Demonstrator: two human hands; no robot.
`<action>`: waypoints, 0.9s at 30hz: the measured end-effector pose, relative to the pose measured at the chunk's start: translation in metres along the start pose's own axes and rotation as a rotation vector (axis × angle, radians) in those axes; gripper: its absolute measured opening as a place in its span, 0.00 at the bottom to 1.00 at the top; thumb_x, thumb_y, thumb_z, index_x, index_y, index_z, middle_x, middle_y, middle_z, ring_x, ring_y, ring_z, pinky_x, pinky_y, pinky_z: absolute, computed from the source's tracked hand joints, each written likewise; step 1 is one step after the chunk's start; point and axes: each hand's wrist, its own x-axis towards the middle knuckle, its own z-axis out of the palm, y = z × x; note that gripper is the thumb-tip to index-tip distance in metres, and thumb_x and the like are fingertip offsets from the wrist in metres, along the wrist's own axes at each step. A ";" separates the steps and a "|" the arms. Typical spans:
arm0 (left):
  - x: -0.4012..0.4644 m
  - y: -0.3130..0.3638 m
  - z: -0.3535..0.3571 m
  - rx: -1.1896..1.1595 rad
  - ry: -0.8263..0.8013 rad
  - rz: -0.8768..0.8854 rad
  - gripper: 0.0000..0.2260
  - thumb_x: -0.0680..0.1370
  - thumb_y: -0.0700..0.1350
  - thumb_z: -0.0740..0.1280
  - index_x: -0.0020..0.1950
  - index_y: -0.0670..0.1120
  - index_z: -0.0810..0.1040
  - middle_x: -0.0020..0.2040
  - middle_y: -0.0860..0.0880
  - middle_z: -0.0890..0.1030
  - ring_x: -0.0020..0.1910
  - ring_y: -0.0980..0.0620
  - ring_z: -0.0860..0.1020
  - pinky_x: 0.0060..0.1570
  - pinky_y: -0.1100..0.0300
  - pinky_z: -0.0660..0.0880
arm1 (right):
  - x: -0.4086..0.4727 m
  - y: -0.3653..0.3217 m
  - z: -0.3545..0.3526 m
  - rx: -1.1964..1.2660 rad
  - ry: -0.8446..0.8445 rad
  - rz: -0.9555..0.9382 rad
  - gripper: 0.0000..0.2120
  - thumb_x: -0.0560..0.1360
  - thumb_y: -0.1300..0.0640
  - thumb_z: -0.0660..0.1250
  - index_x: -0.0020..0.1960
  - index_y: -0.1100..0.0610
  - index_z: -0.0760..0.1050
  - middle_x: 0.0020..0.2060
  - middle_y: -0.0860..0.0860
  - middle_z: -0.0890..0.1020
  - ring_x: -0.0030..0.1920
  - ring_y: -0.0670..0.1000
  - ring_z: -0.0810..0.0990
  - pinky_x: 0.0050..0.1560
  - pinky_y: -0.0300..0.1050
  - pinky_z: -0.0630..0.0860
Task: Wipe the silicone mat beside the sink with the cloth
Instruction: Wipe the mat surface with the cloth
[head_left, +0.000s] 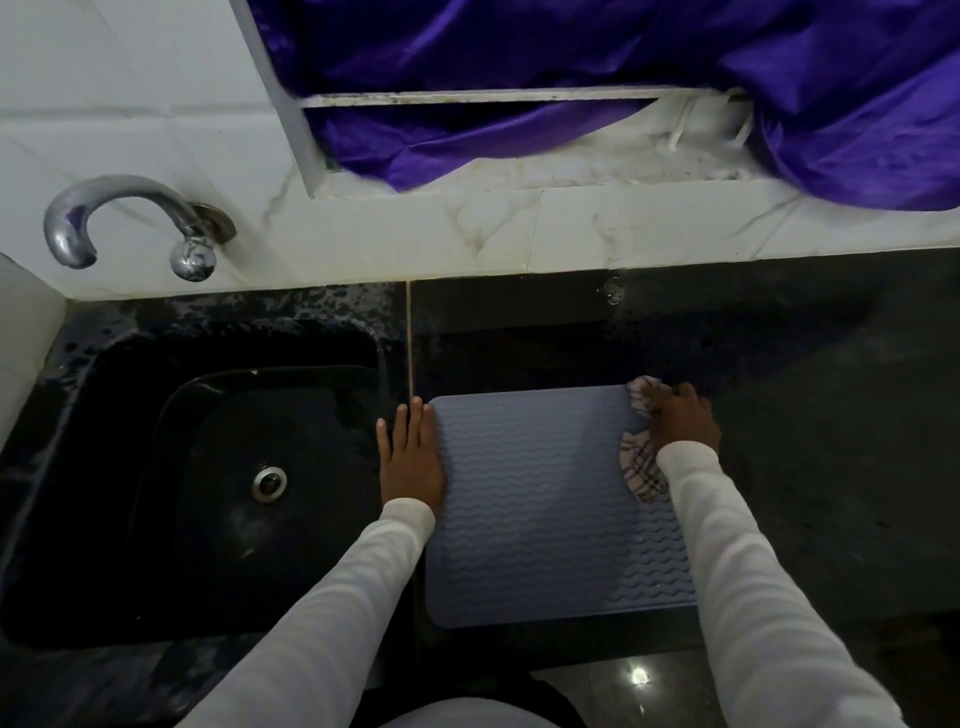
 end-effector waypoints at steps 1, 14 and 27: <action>0.000 0.000 0.000 0.000 0.001 0.002 0.29 0.82 0.44 0.53 0.79 0.46 0.41 0.80 0.47 0.44 0.78 0.46 0.41 0.74 0.44 0.34 | -0.009 -0.013 -0.001 0.090 0.021 -0.007 0.17 0.78 0.55 0.61 0.65 0.50 0.74 0.61 0.56 0.73 0.60 0.62 0.71 0.57 0.56 0.74; 0.004 -0.008 0.005 0.107 0.009 0.054 0.29 0.83 0.50 0.54 0.79 0.44 0.45 0.80 0.46 0.47 0.79 0.45 0.46 0.72 0.45 0.30 | -0.138 -0.203 0.090 -0.067 -0.200 -0.431 0.22 0.80 0.57 0.57 0.73 0.56 0.62 0.70 0.60 0.65 0.67 0.60 0.67 0.64 0.55 0.69; -0.001 -0.004 0.003 0.008 0.016 0.021 0.30 0.82 0.48 0.56 0.79 0.45 0.43 0.80 0.46 0.46 0.79 0.46 0.43 0.70 0.48 0.24 | -0.092 -0.127 0.074 -0.036 -0.148 -0.338 0.21 0.78 0.54 0.62 0.70 0.43 0.67 0.66 0.59 0.65 0.59 0.62 0.72 0.57 0.56 0.73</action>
